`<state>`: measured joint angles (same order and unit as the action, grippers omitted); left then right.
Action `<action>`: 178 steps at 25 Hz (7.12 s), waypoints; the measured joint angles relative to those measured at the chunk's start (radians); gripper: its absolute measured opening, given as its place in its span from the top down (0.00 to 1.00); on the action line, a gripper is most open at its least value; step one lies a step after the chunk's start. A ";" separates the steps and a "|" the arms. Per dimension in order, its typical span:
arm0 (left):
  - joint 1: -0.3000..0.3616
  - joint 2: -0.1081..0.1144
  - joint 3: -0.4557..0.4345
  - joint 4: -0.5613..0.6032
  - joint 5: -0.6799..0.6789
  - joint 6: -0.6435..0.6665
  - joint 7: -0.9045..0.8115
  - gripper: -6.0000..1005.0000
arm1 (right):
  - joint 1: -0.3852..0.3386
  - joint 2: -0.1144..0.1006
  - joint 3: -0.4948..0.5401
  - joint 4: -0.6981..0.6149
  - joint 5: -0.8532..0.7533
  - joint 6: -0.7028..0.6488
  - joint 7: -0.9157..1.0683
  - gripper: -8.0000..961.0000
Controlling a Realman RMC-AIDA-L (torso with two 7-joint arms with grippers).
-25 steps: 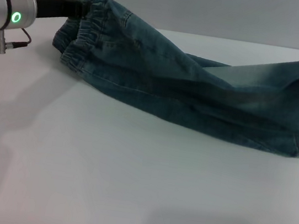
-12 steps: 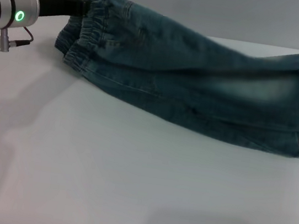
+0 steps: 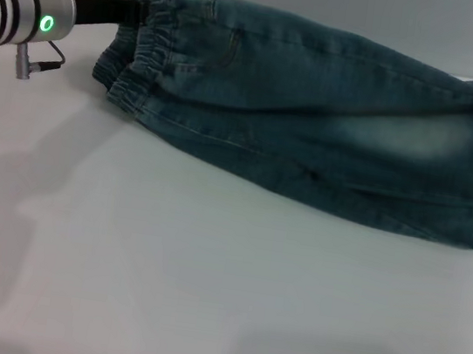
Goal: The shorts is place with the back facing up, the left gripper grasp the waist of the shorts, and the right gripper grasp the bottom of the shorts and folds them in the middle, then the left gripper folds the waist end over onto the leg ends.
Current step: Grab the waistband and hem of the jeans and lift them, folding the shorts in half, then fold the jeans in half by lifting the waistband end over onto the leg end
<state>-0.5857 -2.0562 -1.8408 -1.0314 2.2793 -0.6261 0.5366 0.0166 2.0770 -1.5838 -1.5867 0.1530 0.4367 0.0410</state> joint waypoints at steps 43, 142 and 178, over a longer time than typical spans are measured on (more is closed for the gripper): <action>-0.099 0.017 -0.074 0.128 0.115 -0.058 0.024 0.44 | 0.046 0.002 -0.129 0.173 -0.080 -0.199 0.012 0.40; 0.007 -0.009 0.075 0.188 -0.063 0.129 0.222 0.99 | 0.053 0.004 -0.293 0.050 -0.086 -0.106 0.016 0.22; 0.192 -0.006 0.134 -0.251 -0.206 -0.048 0.207 0.99 | 0.175 0.003 -0.329 0.456 -0.073 -0.488 0.232 0.43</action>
<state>-0.3933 -2.0618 -1.7070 -1.2826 2.0738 -0.6739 0.7439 0.1917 2.0803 -1.9128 -1.1310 0.0801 -0.0515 0.2725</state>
